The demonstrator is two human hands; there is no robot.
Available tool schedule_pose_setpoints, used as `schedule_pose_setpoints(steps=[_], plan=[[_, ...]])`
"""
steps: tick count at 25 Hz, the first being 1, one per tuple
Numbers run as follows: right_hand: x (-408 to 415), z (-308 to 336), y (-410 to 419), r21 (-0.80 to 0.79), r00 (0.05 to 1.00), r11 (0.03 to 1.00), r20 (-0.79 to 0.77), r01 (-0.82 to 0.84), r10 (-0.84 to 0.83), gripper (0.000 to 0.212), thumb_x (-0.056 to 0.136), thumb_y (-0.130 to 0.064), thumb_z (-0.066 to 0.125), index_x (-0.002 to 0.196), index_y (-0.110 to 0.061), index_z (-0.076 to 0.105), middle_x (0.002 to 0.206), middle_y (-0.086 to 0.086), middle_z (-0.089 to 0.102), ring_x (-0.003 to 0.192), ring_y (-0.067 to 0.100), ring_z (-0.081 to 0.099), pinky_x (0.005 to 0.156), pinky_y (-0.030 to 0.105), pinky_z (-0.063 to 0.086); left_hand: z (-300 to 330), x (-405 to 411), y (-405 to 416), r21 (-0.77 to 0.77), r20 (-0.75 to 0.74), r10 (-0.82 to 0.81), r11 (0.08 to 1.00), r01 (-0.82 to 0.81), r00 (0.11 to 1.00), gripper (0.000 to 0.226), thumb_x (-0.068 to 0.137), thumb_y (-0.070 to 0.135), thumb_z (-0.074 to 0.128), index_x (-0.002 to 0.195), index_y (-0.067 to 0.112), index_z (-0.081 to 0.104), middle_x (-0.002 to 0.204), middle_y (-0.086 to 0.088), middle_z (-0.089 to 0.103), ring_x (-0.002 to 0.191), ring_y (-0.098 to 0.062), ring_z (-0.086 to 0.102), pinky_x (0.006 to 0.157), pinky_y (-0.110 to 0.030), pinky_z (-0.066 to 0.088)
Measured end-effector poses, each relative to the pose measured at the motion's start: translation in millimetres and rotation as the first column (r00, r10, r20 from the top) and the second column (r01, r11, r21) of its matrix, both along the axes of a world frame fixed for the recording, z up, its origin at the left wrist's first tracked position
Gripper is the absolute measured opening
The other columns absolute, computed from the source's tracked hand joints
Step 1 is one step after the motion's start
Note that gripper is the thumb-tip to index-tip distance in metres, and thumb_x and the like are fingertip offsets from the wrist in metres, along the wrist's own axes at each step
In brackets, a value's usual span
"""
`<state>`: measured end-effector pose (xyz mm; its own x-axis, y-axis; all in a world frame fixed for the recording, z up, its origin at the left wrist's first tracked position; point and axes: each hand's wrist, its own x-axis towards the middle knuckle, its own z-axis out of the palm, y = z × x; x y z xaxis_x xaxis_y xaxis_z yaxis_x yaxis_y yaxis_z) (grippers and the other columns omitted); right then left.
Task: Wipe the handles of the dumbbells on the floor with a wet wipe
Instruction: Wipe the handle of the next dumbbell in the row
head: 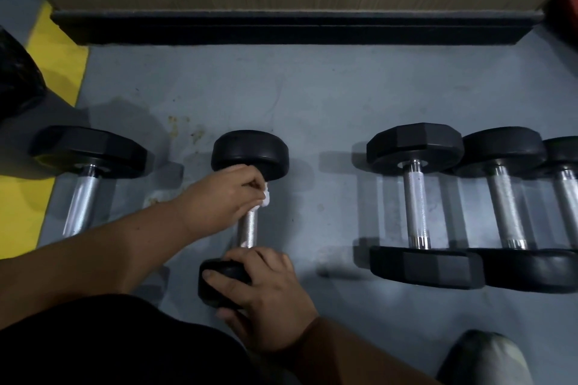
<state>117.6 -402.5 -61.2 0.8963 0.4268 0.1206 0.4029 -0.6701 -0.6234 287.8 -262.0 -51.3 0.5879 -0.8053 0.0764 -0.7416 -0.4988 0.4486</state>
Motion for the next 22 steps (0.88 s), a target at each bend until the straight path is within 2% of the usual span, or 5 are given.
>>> schedule_pose_setpoints(steps=[3, 8, 14, 18, 22], plan=[[1, 2, -1, 0.001, 1.0, 1.0, 0.0, 0.007, -0.007, 0.055, 0.087, -0.045, 0.063, 0.14, -0.038, 0.051, 0.141, -0.002, 0.048, 0.119, 0.027, 0.051, 0.086, 0.046, 0.044, 5, -12, 7, 0.003, -0.02, -0.057, 0.998, 0.057, 0.998, 0.02, 0.094, 0.022, 0.055, 0.1, 0.015, 0.073, 0.096, 0.003, 0.06, 0.088, -0.01, 0.052, 0.082, -0.019, 0.044], [0, -1, 0, -0.001, 1.0, 1.0, 0.015, 0.006, -0.006, 0.054, 0.087, -0.043, 0.063, 0.139, -0.035, 0.054, 0.143, 0.001, 0.047, 0.122, 0.029, 0.05, 0.088, 0.046, 0.044, 15, -33, 23, -0.01, -0.492, -0.029, 1.0, 0.027, 0.87, 0.006, 0.09, 0.027, 0.07, 0.094, 0.031, 0.068, 0.097, 0.024, 0.055, 0.089, -0.002, 0.061, 0.078, -0.015, 0.047], [-3, -1, 4, -0.032, 0.999, 0.999, 0.035, 0.011, -0.01, 0.056, 0.087, -0.043, 0.062, 0.141, -0.035, 0.05, 0.142, 0.004, 0.046, 0.12, 0.03, 0.051, 0.087, 0.049, 0.045, 1, 1, 10, -0.001, -0.066, 0.15, 0.989, -0.15, 0.987, 0.039, 0.091, 0.037, 0.047, 0.086, 0.014, 0.078, 0.081, 0.005, 0.058, 0.07, 0.001, 0.045, 0.066, -0.013, 0.04], [-2, 2, 2, -0.05, 0.999, 0.999, 0.042, 0.01, -0.008, 0.056, 0.09, -0.04, 0.059, 0.144, -0.032, 0.047, 0.143, 0.006, 0.045, 0.122, 0.03, 0.049, 0.092, 0.049, 0.043, 11, -9, 11, 0.128, -0.09, 0.13, 0.985, -0.118, 0.987, 0.031, 0.097, 0.031, 0.041, 0.101, 0.019, 0.07, 0.105, 0.001, 0.061, 0.093, -0.015, 0.056, 0.079, -0.021, 0.038], [-5, -2, 4, -0.023, 0.998, 0.999, 0.061, 0.029, -0.028, 0.058, 0.089, -0.037, 0.064, 0.142, -0.021, 0.047, 0.14, 0.005, 0.044, 0.123, 0.03, 0.05, 0.095, 0.049, 0.044, 9, -27, 31, 0.165, -0.274, -0.19, 0.956, 0.241, 0.943, 0.012, 0.091, 0.021, 0.064, 0.089, 0.022, 0.076, 0.09, 0.009, 0.06, 0.076, -0.002, 0.06, 0.073, -0.015, 0.048]])
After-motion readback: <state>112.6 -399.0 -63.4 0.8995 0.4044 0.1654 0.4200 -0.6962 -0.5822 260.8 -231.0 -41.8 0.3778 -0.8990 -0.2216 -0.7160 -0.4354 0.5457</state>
